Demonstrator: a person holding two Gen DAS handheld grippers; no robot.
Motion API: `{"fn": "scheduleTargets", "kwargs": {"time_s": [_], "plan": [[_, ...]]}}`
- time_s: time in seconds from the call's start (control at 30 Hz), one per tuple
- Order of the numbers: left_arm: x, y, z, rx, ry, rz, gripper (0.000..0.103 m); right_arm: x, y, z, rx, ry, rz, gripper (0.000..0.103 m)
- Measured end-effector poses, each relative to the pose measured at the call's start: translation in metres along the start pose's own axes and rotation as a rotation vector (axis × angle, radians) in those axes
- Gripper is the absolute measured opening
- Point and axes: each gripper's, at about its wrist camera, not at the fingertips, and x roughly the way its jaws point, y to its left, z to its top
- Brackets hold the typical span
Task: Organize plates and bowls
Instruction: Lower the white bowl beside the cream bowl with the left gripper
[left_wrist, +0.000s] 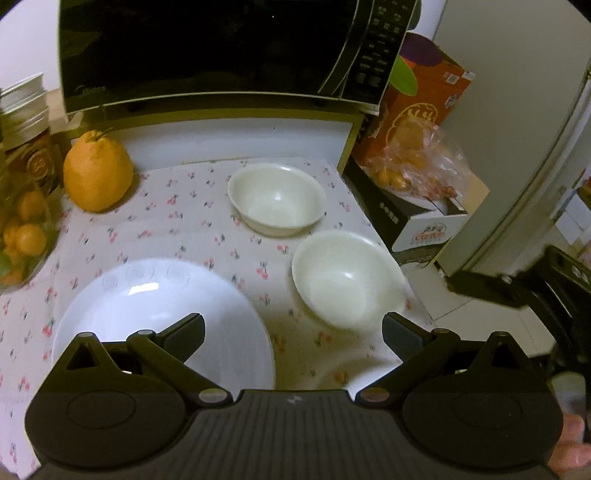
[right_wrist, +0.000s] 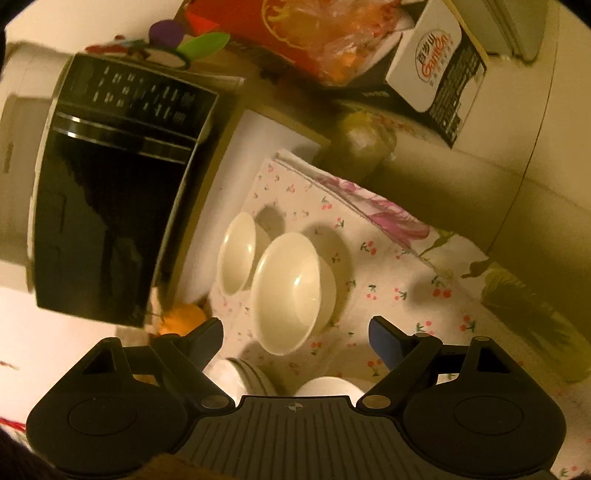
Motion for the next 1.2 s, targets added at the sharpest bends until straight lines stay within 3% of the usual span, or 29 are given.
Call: {"fn": "scheduleTargets", "kwargs": {"time_s": [0.2,0.5,0.67,0.93,1.2], "plan": [[0.026,0.007,0.019,-0.009,0.006,-0.053,0.097,0.008,0.002,0.001,-0.003,-0.009,0.027,0.088],[0.049,0.01,0.033,0.017,0.026,-0.129,0.068,0.018,-0.006,0.006,0.041,-0.043,0.029,0.086],[0.059,0.01,0.034,0.031,0.054,-0.141,0.049,0.024,-0.011,0.007,0.062,-0.051,0.032,0.069],[0.065,0.01,0.032,0.045,0.072,-0.144,0.037,0.036,-0.009,0.003,0.052,-0.044,0.008,0.042],[0.071,0.009,0.032,0.063,0.086,-0.119,0.025,0.04,-0.011,0.001,0.043,-0.055,-0.028,0.025]]}}
